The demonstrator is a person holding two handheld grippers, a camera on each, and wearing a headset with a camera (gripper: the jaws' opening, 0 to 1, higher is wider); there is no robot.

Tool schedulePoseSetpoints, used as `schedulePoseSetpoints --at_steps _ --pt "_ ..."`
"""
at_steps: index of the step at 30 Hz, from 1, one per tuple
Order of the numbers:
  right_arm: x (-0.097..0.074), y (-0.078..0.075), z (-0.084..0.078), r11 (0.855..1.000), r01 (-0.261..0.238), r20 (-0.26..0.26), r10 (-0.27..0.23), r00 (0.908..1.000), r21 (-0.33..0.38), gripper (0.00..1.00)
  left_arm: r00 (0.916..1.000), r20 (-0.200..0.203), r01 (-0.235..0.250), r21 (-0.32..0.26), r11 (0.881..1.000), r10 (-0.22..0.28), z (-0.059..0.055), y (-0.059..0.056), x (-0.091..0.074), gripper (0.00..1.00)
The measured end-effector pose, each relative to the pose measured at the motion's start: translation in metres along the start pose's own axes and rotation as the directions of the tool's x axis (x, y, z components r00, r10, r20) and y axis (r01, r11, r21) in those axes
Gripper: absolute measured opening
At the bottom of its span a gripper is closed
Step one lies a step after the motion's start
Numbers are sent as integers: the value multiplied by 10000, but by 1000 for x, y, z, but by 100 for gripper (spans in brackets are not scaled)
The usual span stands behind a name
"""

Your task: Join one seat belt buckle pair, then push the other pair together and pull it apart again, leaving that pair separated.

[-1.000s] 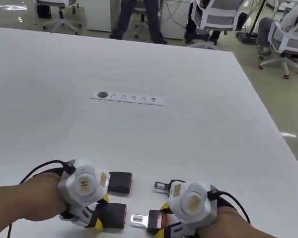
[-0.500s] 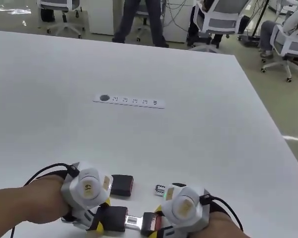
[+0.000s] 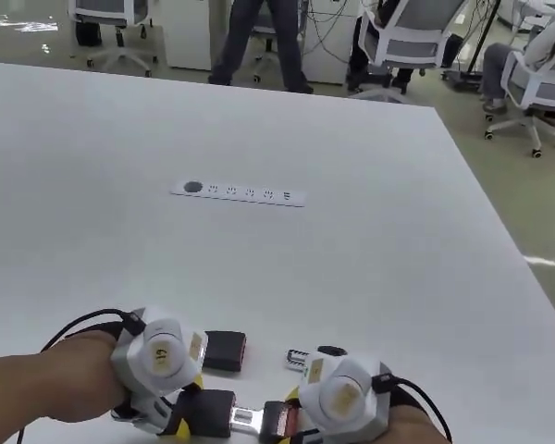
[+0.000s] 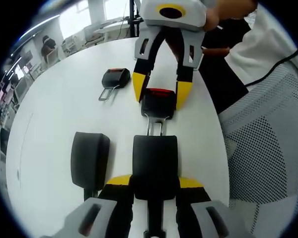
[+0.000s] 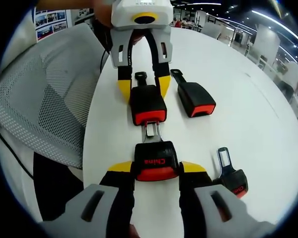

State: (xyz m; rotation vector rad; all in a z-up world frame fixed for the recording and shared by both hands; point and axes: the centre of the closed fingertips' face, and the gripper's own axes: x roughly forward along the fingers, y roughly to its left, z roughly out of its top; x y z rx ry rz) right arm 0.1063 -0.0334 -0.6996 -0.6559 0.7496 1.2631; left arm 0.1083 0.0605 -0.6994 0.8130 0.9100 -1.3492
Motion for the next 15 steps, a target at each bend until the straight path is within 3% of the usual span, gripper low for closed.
schedulePoseSetpoints --at_steps 6,15 --pt "5 3 10 9997 -6 14 6 10000 -227 33 10000 36 21 39 10000 -21 0 0 0 33" --pt "8 2 13 9987 -348 -206 340 9992 -376 32 10000 15 55 354 9994 -56 1 -1 0 32"
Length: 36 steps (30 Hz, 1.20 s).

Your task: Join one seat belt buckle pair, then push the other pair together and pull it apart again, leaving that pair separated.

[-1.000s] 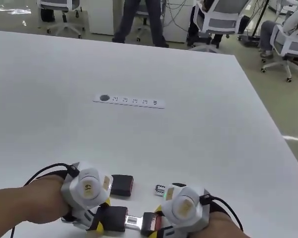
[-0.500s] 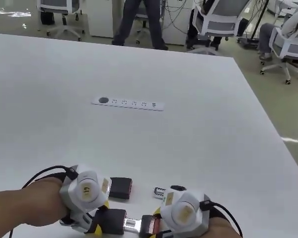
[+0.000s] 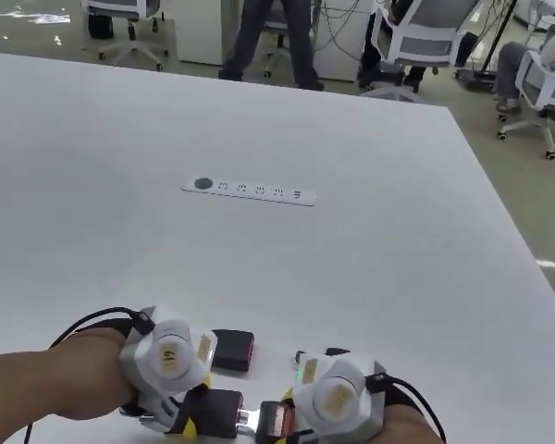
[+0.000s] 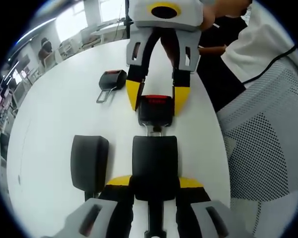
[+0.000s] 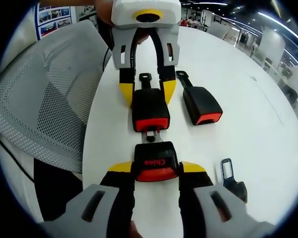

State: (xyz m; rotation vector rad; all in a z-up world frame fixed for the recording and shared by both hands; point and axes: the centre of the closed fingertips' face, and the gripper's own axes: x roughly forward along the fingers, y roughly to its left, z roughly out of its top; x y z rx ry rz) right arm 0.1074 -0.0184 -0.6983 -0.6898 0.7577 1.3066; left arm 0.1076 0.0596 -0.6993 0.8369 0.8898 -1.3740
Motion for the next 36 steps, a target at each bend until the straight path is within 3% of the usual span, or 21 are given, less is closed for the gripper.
schedulePoseSetpoints --at_steps 8,15,20,25,36 --pt "5 -3 5 9999 -166 58 166 9998 -27 31 9999 116 22 -65 10000 -21 -1 3 0 32" --pt "4 -4 5 9999 -156 146 155 9998 63 31 10000 -10 34 6 10000 -34 -2 4 0 32" --pt "13 -1 18 9999 -131 318 131 9994 -12 31 9998 -215 16 58 10000 -14 -2 5 1 32" --pt "2 3 19 9999 -138 339 135 9993 89 31 9998 -189 39 103 9999 -37 -2 5 -1 32" --pt "5 3 15 9999 -40 294 36 9996 159 31 9996 -294 -2 82 10000 4 -1 5 -1 32"
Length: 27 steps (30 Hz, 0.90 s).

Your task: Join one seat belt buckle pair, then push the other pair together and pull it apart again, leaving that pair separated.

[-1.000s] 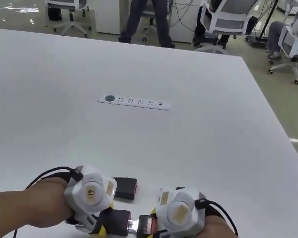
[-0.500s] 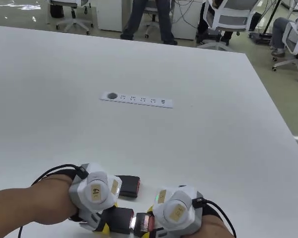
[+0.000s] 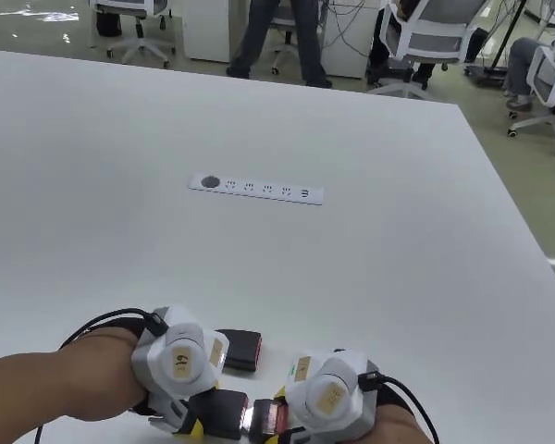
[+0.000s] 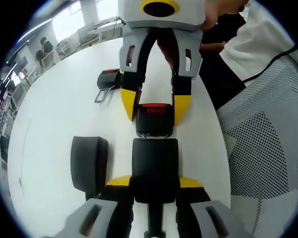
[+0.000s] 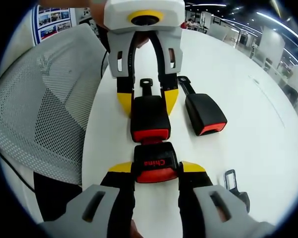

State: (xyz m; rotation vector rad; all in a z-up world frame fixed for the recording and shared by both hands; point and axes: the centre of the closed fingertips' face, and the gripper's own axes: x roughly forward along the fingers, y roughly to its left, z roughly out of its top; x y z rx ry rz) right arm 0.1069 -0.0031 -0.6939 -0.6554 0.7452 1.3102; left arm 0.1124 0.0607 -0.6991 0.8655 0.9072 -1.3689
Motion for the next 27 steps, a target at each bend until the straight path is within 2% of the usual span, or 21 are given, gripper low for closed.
schedulePoseSetpoints --at_steps 7,10,14,27 --pt "1 -2 -1 10000 17 -74 -16 10000 5 31 10000 -48 -43 12 10000 43 0 0 1 32" --pt "0 0 -2 9994 43 -514 -60 9987 -332 31 9998 36 -201 -230 9995 202 -1 0 0 32" --pt "-2 -1 -2 9997 58 -350 -65 9994 -219 30 9993 345 -158 -348 9993 170 -1 0 -2 32" --pt "2 -2 -3 9999 28 -157 -31 9999 -162 31 9988 446 -161 -387 9991 178 -3 -1 0 32"
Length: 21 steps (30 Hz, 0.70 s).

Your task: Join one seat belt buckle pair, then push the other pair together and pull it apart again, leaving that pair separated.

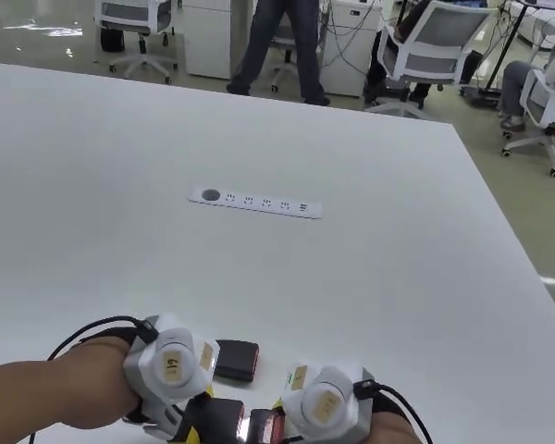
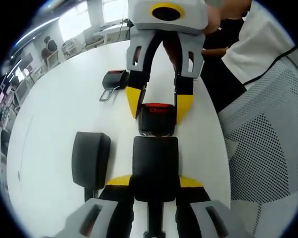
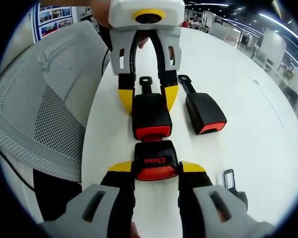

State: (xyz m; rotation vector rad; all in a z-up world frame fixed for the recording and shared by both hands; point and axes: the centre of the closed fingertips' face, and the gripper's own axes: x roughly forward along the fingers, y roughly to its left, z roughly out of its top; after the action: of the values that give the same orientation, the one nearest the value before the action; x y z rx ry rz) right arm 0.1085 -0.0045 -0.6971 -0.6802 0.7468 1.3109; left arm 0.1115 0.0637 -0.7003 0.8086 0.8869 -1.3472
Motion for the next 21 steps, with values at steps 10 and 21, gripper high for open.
schedulePoseSetpoints --at_steps 10,21 --pt "1 1 -2 9998 -30 115 28 9999 210 32 9995 -291 -79 -154 9998 75 3 -3 1 33" --pt "-2 2 1 9996 -165 268 159 9995 247 34 9981 -620 -84 -267 9996 68 1 -6 -2 38"
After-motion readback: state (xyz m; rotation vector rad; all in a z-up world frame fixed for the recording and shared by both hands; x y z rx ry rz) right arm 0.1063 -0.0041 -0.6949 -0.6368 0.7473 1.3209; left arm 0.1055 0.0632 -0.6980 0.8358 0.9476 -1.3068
